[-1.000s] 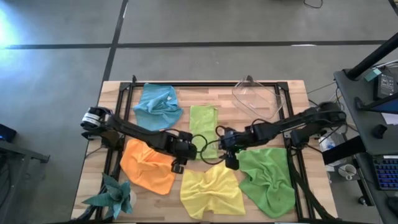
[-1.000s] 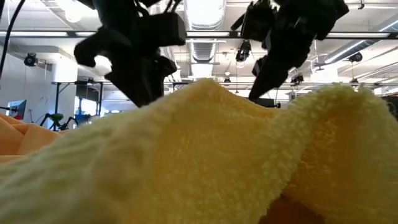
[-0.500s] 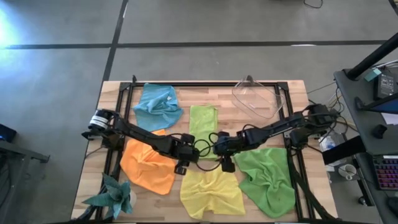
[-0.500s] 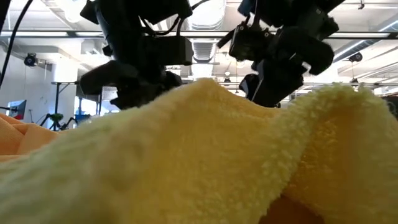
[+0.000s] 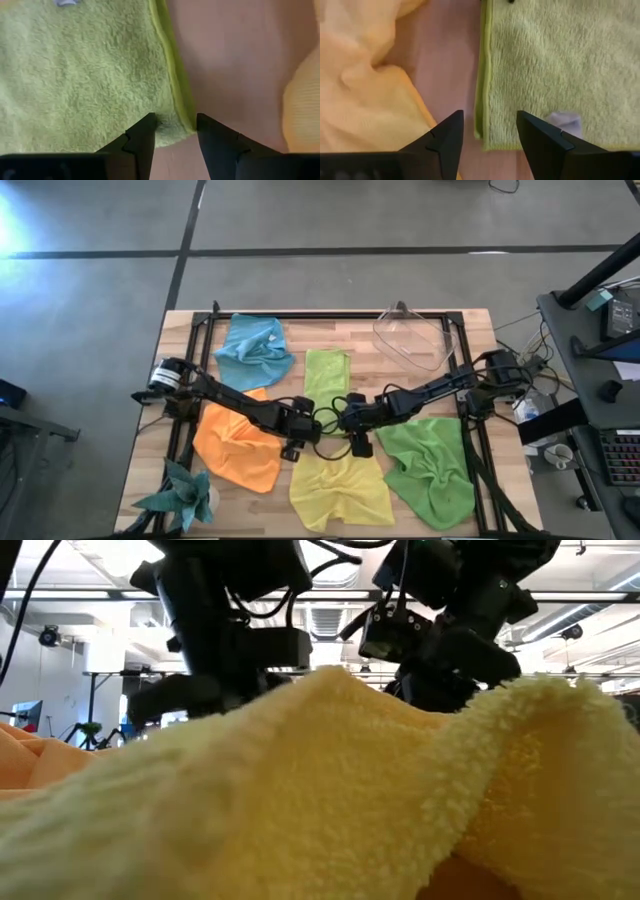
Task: Fold microfiber towels
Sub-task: Fold the light green microfiber cloth, then put the light green microfiber cloth into the transparent bin
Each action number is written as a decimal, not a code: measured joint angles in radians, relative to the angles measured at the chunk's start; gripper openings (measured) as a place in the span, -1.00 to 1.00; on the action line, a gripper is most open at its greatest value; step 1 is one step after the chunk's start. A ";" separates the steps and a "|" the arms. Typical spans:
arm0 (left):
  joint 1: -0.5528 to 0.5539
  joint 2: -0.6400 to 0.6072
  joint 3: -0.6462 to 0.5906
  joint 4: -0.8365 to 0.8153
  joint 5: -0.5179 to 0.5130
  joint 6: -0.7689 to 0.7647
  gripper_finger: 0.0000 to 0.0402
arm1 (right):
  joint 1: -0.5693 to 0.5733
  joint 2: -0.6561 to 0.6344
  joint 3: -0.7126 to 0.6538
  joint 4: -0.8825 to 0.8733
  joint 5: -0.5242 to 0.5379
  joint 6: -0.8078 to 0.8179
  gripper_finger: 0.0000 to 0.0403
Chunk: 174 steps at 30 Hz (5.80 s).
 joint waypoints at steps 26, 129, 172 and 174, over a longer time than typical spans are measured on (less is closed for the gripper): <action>0.003 0.021 -0.039 0.108 -0.011 -0.028 -0.97 | 0.002 0.033 -0.018 -0.003 0.010 0.020 -0.16; 0.400 -0.085 -0.015 0.181 -0.103 -0.085 -0.84 | -0.360 -0.070 0.127 -0.343 0.178 0.237 -0.96; 0.413 -0.366 -0.086 -0.012 0.160 0.032 -0.40 | -0.209 -0.416 0.028 -0.557 0.148 0.383 -0.31; 0.409 -0.364 -0.117 0.010 0.168 0.044 -0.40 | -0.180 -0.427 -0.008 -0.530 0.148 0.421 -0.31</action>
